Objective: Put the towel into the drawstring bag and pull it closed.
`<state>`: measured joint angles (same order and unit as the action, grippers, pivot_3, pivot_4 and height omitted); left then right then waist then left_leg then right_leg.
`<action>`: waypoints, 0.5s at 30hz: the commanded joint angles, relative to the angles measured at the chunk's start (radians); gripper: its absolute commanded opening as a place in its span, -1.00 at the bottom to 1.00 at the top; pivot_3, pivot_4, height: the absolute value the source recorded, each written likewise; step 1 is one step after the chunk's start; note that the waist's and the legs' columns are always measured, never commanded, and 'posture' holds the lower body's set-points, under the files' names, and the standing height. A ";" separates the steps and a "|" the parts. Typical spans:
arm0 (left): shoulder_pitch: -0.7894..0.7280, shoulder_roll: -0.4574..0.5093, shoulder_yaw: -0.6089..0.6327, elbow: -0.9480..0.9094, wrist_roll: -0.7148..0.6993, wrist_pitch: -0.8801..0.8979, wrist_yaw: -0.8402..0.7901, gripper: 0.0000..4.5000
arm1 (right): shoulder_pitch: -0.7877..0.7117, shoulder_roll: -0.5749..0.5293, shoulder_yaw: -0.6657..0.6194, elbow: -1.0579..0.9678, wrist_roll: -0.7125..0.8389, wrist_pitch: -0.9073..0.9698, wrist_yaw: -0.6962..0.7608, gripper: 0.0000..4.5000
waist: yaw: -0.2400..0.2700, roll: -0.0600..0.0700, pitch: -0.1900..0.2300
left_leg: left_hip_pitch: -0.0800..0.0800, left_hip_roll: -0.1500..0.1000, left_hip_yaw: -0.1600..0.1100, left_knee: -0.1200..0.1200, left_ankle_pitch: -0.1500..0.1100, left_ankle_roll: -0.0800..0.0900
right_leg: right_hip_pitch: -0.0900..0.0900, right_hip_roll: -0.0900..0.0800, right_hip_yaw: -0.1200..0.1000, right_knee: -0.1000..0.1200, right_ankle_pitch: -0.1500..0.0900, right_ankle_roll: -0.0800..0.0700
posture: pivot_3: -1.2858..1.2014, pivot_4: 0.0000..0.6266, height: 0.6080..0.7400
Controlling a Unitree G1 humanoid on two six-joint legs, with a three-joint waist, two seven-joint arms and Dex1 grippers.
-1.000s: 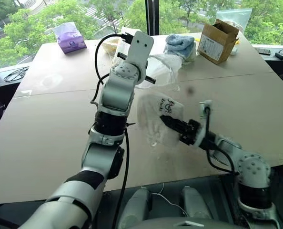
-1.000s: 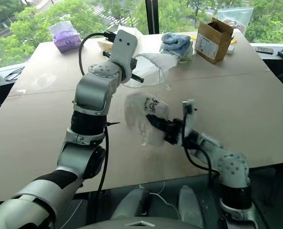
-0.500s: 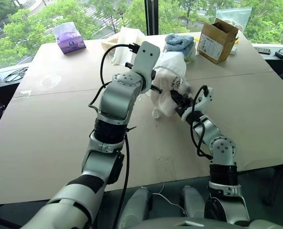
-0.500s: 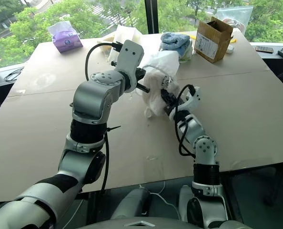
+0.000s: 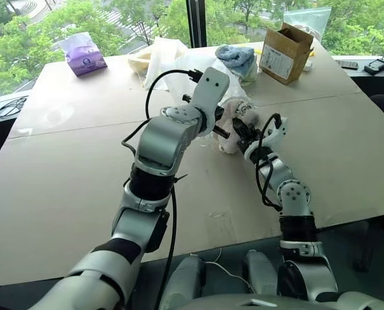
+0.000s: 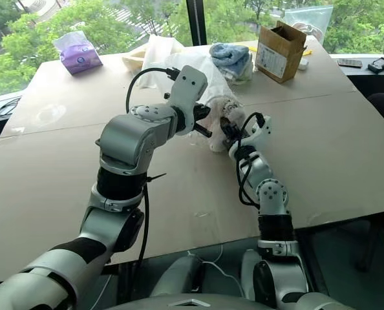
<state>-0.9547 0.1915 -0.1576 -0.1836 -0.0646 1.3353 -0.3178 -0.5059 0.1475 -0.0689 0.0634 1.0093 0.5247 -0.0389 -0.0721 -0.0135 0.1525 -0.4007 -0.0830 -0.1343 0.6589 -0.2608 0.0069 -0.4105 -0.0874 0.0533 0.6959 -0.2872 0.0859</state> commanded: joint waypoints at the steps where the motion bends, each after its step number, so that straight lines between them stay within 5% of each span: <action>1: -0.011 0.019 0.007 -0.041 -0.030 0.014 -0.018 -1.00 | -0.034 0.024 0.054 -0.050 -0.020 0.040 0.079 -0.99 | 0.002 0.000 0.000 | 0.000 0.000 0.000 0.000 0.000 0.000 | 0.000 0.000 0.000 0.000 0.000 0.000 | 0.03 -0.52 1.00; 6: -0.001 0.040 0.009 -0.073 -0.089 0.049 -0.052 -1.00 | -0.091 0.107 -0.095 0.002 0.063 -0.080 0.025 -0.99 | 0.016 0.000 0.000 | 0.000 -0.001 -0.001 0.000 0.000 0.000 | 0.000 -0.001 -0.001 0.000 0.000 0.000 | 0.03 -0.52 1.00; 10: 0.007 0.038 0.015 -0.091 -0.116 0.072 -0.046 -1.00 | -0.074 0.060 0.018 -0.007 -0.002 -0.002 0.125 -0.99 | -0.003 0.000 0.000 | 0.000 0.000 0.000 0.000 0.000 0.000 | 0.000 0.000 0.000 0.000 0.000 0.000 | 0.03 -0.52 1.00; 13: 0.006 0.028 0.040 -0.097 -0.131 0.097 -0.038 -1.00 | -0.122 0.128 -0.132 0.086 0.079 -0.099 0.007 -0.99 | -0.005 0.001 0.000 | 0.001 0.001 0.001 -0.002 0.000 0.000 | -0.002 0.000 0.001 0.001 0.000 0.000 | 0.03 -0.52 1.00; 15: 0.006 0.021 0.060 -0.101 -0.145 0.109 -0.035 -1.00 | -0.107 0.085 -0.050 0.061 0.054 -0.033 0.082 -0.99 | 0.002 0.001 0.000 | 0.001 0.001 0.001 -0.002 0.000 0.000 | -0.001 0.000 0.001 0.000 0.000 0.000 | 0.03 -0.52 1.00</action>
<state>-0.9374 0.2172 -0.1295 -0.2376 -0.1940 1.4345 -0.3580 -0.5364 0.1470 -0.1775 0.1729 1.0600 0.4609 -0.0078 -0.0699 -0.0129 0.1525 -0.4005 -0.0827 -0.1331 0.6572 -0.2605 0.0066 -0.4120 -0.0875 0.0547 0.6959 -0.2872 0.0859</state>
